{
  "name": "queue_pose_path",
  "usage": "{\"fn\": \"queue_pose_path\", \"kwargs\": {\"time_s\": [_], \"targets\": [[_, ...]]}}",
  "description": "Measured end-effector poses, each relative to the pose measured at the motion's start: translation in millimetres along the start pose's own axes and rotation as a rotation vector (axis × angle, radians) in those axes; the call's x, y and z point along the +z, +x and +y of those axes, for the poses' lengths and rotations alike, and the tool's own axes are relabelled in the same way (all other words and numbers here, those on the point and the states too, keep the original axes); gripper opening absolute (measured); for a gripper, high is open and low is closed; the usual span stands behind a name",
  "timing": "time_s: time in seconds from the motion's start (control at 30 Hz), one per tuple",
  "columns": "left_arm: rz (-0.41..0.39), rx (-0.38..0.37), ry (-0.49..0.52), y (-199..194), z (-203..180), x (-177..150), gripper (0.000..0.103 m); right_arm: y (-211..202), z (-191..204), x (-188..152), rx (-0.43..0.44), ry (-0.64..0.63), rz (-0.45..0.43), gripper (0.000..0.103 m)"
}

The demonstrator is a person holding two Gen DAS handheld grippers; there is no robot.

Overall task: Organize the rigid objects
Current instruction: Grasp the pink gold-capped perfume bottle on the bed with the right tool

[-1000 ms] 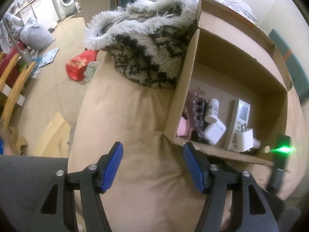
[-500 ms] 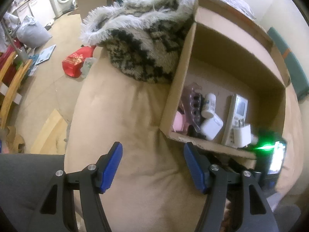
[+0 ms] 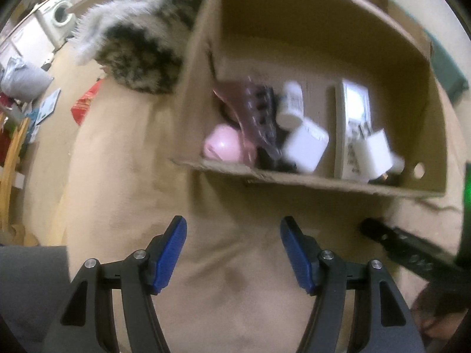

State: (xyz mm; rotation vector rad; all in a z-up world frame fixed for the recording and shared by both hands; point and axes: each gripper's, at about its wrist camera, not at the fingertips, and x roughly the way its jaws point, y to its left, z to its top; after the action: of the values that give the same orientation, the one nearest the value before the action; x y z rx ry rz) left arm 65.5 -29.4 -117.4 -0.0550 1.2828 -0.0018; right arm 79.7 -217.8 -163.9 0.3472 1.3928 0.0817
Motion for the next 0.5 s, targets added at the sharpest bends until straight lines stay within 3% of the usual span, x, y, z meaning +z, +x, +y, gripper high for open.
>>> {"fn": "queue_pose_path", "kwargs": {"time_s": [0.1, 0.23, 0.5], "targets": [[0.036, 0.011, 0.026, 19, -9, -4, 0.063, 1, -3, 3, 0.001, 0.004, 0.000, 0.065], [0.022, 0.013, 0.025, 32, -18, 2, 0.063, 0, -18, 9, 0.002, 0.005, 0.004, 0.065], [-0.032, 0.039, 0.029, 57, -34, 21, 0.078, -2, -21, 7, -0.004, 0.003, 0.004, 0.065]]}}
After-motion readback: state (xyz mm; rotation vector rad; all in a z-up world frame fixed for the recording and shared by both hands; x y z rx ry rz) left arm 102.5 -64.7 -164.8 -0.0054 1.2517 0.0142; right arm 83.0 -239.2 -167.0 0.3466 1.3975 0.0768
